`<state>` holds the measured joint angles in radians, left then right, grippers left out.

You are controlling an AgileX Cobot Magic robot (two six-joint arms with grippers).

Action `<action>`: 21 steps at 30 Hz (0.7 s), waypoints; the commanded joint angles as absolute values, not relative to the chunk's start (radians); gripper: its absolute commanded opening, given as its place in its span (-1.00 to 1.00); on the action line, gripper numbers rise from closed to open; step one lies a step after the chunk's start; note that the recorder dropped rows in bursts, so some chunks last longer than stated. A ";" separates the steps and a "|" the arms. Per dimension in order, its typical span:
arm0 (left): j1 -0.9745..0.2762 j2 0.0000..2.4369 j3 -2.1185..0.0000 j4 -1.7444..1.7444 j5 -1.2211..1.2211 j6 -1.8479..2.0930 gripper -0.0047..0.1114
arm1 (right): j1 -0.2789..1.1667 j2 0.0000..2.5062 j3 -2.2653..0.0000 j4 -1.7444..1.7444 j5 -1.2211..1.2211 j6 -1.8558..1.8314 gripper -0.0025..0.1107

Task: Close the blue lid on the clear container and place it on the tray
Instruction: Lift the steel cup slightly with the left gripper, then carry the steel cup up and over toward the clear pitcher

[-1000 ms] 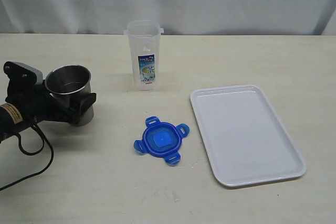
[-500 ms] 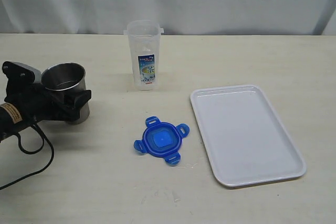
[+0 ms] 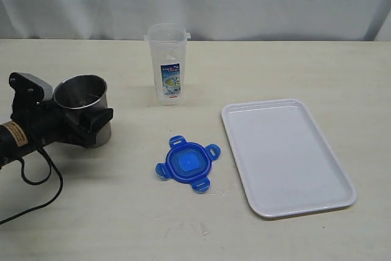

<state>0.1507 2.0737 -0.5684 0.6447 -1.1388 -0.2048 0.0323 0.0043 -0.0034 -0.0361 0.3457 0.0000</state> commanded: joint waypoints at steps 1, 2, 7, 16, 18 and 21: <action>0.150 2.066 -0.572 0.577 -1.221 -0.205 -0.92 | 0.026 0.000 0.000 -0.036 0.344 -0.008 -0.89; 0.150 2.064 -0.573 0.564 -1.221 -0.207 -0.92 | 0.026 0.000 0.000 -0.036 0.344 -0.008 -0.89; 0.150 2.059 -0.637 0.572 -1.221 -0.273 -0.92 | 0.026 0.000 0.000 -0.036 0.344 -0.008 -0.89; 0.150 1.978 -0.818 0.622 -1.029 -0.369 -0.92 | 0.026 0.000 0.000 -0.036 0.344 -0.008 -0.89; 0.150 1.955 -0.866 0.663 -0.962 -0.425 -0.92 | 0.026 0.000 0.000 -0.036 0.344 -0.008 -0.89; 0.150 1.919 -0.945 0.738 -0.848 -0.523 -0.92 | 0.026 0.000 0.000 -0.036 0.344 -0.008 -0.89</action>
<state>0.1507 1.9651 -0.8752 0.6834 -0.8930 -0.4333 0.0323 0.0043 -0.0034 -0.0361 0.3457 0.0000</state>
